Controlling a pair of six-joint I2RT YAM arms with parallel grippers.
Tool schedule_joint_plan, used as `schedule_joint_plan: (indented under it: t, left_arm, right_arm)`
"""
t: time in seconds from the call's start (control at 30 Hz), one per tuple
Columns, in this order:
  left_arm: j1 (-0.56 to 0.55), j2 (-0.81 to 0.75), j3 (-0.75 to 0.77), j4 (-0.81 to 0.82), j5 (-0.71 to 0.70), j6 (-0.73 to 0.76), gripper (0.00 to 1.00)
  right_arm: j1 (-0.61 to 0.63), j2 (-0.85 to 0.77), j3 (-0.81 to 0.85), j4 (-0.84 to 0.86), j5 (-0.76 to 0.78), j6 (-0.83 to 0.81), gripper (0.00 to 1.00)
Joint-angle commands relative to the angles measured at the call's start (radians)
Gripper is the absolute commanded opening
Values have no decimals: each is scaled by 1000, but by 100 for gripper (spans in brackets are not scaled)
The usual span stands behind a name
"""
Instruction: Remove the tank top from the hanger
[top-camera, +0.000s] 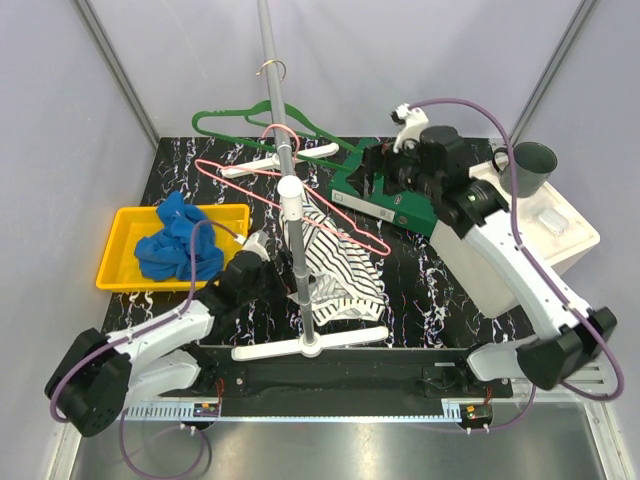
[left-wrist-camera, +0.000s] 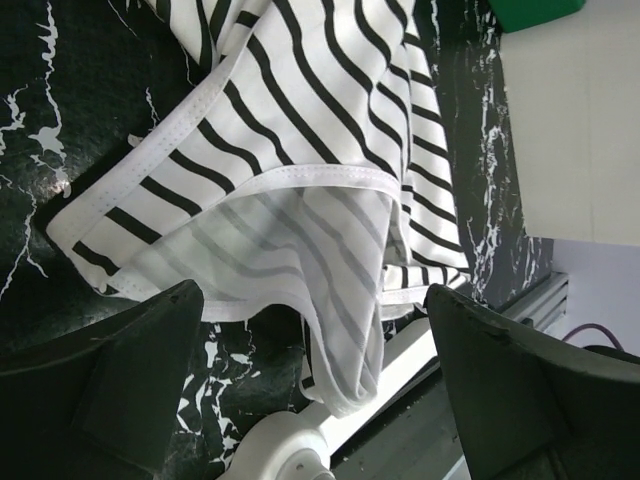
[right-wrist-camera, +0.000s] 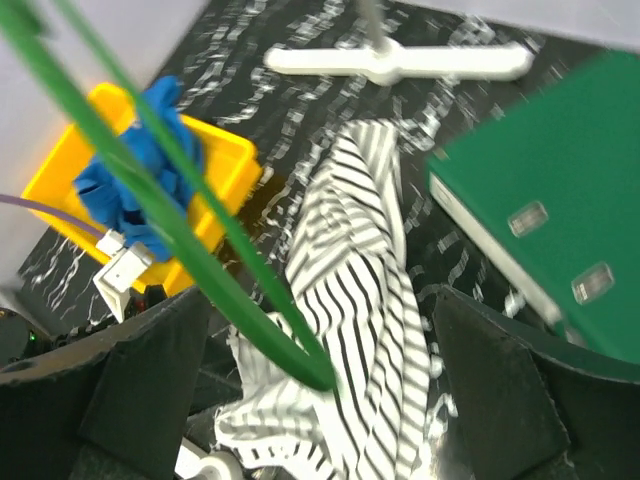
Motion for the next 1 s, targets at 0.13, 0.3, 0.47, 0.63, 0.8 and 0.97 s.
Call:
schedule_joint_plan:
  t: [0.13, 0.3, 0.47, 0.63, 0.8, 0.97]
  left_arm:
    - [-39, 157, 41, 180, -69, -3, 98]
    - [-77, 252, 45, 252, -86, -37, 98]
    - [-97, 347, 73, 327, -75, -80, 95]
    - [-99, 347, 28, 390, -96, -134, 51]
    - [-99, 123, -24, 220, -243, -132, 10]
    - [-97, -174, -22, -138, -418, -97, 0]
  right_arm:
    - [3, -319, -289, 15, 406, 231, 100]
    - [3, -460, -523, 23, 491, 287, 100]
    - [3, -524, -672, 51, 448, 291, 100]
    - [3, -569, -715, 71, 383, 287, 100]
    - [3, -612, -732, 83, 360, 275, 100]
    - [3, -626, -751, 87, 333, 271, 100]
